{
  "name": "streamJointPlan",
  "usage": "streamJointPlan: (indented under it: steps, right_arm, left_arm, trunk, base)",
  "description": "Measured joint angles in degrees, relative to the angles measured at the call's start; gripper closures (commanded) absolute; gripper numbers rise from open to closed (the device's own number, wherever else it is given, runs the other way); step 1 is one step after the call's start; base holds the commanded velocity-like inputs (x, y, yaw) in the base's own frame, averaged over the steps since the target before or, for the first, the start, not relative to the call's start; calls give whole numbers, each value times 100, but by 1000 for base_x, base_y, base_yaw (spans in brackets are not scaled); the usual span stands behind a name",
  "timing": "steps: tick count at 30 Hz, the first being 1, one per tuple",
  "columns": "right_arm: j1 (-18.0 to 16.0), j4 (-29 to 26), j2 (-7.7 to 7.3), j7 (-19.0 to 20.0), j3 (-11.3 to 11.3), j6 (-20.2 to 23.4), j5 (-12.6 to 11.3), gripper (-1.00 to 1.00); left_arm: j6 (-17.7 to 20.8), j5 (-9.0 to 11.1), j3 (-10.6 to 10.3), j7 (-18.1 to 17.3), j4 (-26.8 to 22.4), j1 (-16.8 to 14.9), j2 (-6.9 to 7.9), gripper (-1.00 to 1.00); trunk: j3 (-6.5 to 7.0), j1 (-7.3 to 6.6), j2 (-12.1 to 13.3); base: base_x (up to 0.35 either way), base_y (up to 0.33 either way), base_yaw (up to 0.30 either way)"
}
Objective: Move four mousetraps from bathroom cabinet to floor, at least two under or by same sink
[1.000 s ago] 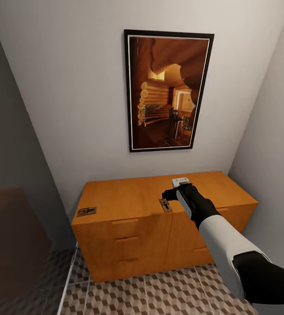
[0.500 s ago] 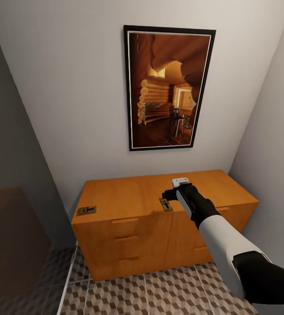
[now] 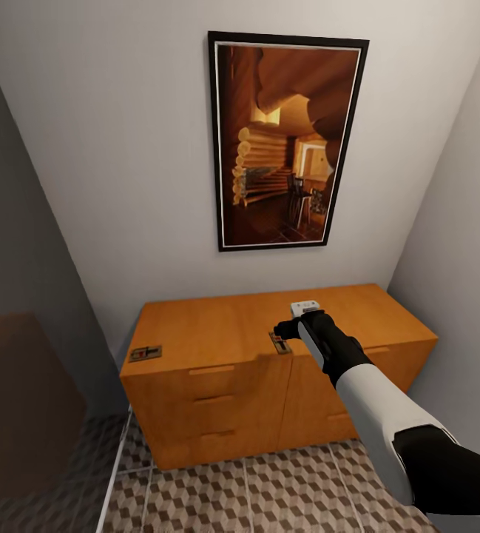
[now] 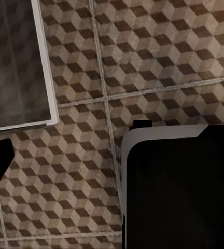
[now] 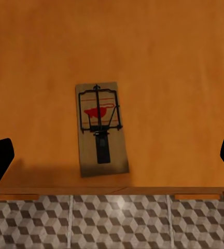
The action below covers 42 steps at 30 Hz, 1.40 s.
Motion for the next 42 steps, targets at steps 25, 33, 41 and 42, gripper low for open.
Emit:
streamJointPlan:
  steps: [25, 33, 41, 42]
  right_arm:
    - [0, 4, 0, 0, 0, 0, 8, -100]
    - [0, 14, 0, 0, 0, 0, 8, -100]
    - [0, 34, 0, 0, 0, -1, 8, -100]
    - [0, 34, 0, 0, 0, 0, 8, -100]
  left_arm:
    - [0, 0, 0, -5, 0, 2, 0, -100]
    - [0, 0, 0, -5, 0, 4, 0, -100]
    - [0, 0, 0, -5, 0, 3, 0, -100]
    - [0, 0, 0, -5, 0, 2, 0, -100]
  trunk:
    - [-183, 0, 0]
    - [-220, 0, -1]
    - [-226, -2, -1]
    - [-227, -2, -1]
  base:
    - [0, 0, 0]
    - [3, 0, 0]
    - [115, 23, 0]
    - [140, 45, 0]
